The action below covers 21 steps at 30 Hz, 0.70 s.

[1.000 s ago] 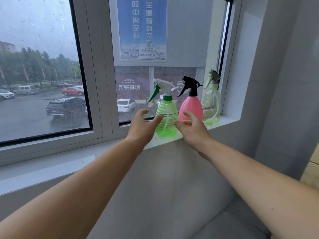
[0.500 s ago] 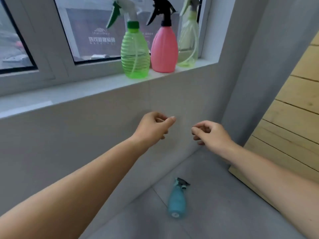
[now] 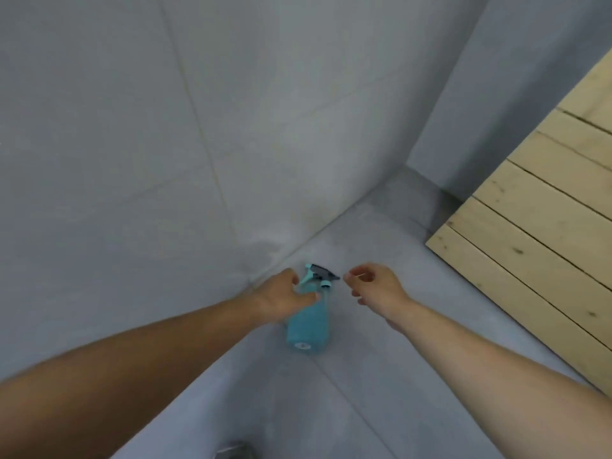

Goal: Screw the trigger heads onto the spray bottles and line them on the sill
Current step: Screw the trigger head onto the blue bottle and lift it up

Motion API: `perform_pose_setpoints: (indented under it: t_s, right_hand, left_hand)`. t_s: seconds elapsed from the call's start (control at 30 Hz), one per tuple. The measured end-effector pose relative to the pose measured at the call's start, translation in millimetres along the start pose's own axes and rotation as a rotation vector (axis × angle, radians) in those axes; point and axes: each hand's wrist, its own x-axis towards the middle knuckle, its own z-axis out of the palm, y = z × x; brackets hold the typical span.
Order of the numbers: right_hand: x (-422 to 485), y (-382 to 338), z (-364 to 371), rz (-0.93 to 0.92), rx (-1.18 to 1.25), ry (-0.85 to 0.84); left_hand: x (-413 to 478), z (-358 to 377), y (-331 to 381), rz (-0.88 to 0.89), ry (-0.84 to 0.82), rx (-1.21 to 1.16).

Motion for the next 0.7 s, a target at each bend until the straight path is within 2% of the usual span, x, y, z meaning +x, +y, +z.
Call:
perform_pose_setpoints:
  t_s: [0.1, 0.37, 0.7]
  right_hand:
    - [31, 23, 22, 0.049, -0.012, -0.006]
    - [103, 44, 55, 0.058, -0.133, 0.011]
    - [126, 52, 73, 0.097, -0.242, 0.015]
  left_hand:
    - [25, 9, -6, -0.040, -0.013, 0.080]
    - [73, 38, -30, -0.242, -0.117, -0.065]
    - [86, 55, -48, -0.279, -0.106, -0.268]
